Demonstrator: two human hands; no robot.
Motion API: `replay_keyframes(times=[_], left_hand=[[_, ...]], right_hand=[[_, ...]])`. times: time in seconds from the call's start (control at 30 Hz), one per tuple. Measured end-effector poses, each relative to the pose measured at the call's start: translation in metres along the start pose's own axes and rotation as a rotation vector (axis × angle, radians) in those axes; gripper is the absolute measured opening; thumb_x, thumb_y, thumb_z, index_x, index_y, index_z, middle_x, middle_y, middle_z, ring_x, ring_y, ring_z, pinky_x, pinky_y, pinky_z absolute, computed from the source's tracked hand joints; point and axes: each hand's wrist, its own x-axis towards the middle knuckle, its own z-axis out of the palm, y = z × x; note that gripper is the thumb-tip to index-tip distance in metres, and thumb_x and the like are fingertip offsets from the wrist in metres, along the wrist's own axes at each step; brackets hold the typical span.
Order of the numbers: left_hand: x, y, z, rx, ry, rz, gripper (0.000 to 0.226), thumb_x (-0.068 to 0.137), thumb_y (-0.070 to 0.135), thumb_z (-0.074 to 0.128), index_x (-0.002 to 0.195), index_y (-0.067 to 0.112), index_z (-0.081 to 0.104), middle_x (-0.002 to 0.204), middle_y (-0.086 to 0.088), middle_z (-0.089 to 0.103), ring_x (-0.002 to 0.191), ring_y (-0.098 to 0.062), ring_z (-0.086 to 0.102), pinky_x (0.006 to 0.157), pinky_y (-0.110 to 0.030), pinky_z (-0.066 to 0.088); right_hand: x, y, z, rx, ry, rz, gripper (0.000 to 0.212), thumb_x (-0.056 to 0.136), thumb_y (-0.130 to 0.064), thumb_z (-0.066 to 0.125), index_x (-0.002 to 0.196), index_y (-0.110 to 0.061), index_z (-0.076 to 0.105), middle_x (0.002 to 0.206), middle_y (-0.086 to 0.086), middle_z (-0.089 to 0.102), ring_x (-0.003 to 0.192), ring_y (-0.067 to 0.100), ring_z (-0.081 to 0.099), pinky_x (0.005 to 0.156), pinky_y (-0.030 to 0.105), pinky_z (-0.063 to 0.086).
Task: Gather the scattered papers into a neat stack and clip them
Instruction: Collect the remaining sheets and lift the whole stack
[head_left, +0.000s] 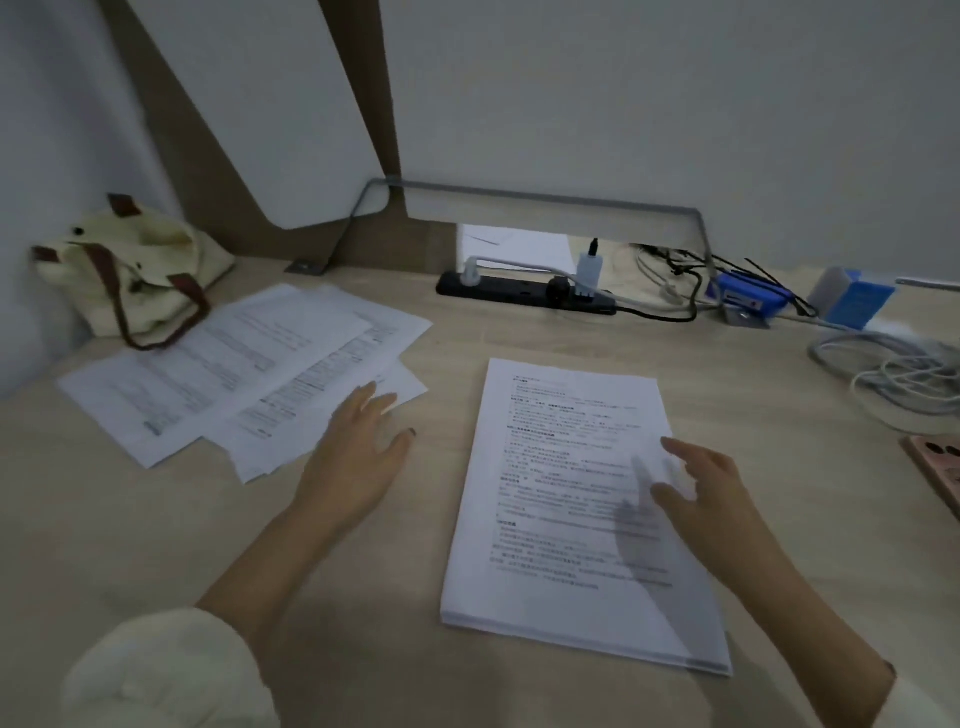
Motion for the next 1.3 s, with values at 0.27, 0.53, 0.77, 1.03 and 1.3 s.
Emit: replay_keyframes(times=[0.27, 0.53, 0.77, 1.03, 1.3], left_hand=[[0.034, -0.091, -0.066, 0.462, -0.126, -0.325, 0.116, 0.065, 0.086, 0.027, 0.149, 0.013, -0.005, 0.158, -0.012, -0.013, 0.146, -0.025, -0.012, 0.119, -0.042, -0.002], [-0.011, -0.090, -0.058, 0.549, -0.121, -0.210, 0.112, 0.064, 0.087, 0.017, 0.150, 0.017, -0.002, 0.160, -0.007, -0.006, 0.147, -0.019, -0.004, 0.120, -0.037, 0.001], [-0.058, -0.096, -0.066, 0.562, -0.005, -0.100, 0.088, 0.086, 0.069, 0.018, 0.112, 0.000, 0.066, 0.116, -0.020, 0.066, 0.099, -0.030, 0.068, 0.075, -0.037, 0.057], [-0.083, -0.117, -0.096, 0.541, 0.038, -0.244, 0.096, 0.069, 0.076, 0.022, 0.141, 0.014, 0.038, 0.151, -0.012, 0.034, 0.140, -0.025, 0.031, 0.111, -0.038, 0.029], [-0.081, -0.100, -0.097, 0.636, 0.000, -0.167, 0.071, 0.088, 0.054, 0.021, 0.148, 0.016, 0.018, 0.152, -0.009, 0.031, 0.136, -0.019, 0.037, 0.099, -0.030, 0.041]], right_hand=[[0.015, -0.061, 0.025, 0.054, -0.202, -0.169, 0.041, 0.093, -0.017, 0.051, 0.133, -0.025, 0.044, 0.143, 0.000, 0.035, 0.117, 0.009, 0.041, 0.093, 0.020, 0.032], [0.014, -0.109, 0.072, -0.095, -0.425, -0.285, 0.038, 0.094, -0.027, 0.048, 0.132, -0.031, 0.044, 0.141, -0.004, 0.039, 0.120, 0.009, 0.045, 0.092, 0.015, 0.037], [0.006, -0.148, 0.122, -0.100, -0.543, -0.347, 0.052, 0.092, -0.025, 0.052, 0.141, -0.023, 0.033, 0.149, -0.001, 0.031, 0.132, 0.015, 0.038, 0.096, 0.022, 0.032], [0.013, -0.156, 0.154, 0.865, -0.623, 0.439, 0.024, 0.080, -0.005, 0.063, 0.102, -0.005, 0.052, 0.093, 0.007, 0.045, 0.077, 0.020, 0.050, 0.072, 0.031, 0.048], [-0.002, -0.169, 0.168, 0.850, -0.666, 0.431, 0.003, 0.086, -0.003, 0.056, 0.086, -0.001, 0.055, 0.070, 0.012, 0.048, 0.055, 0.019, 0.046, 0.049, 0.026, 0.050]])
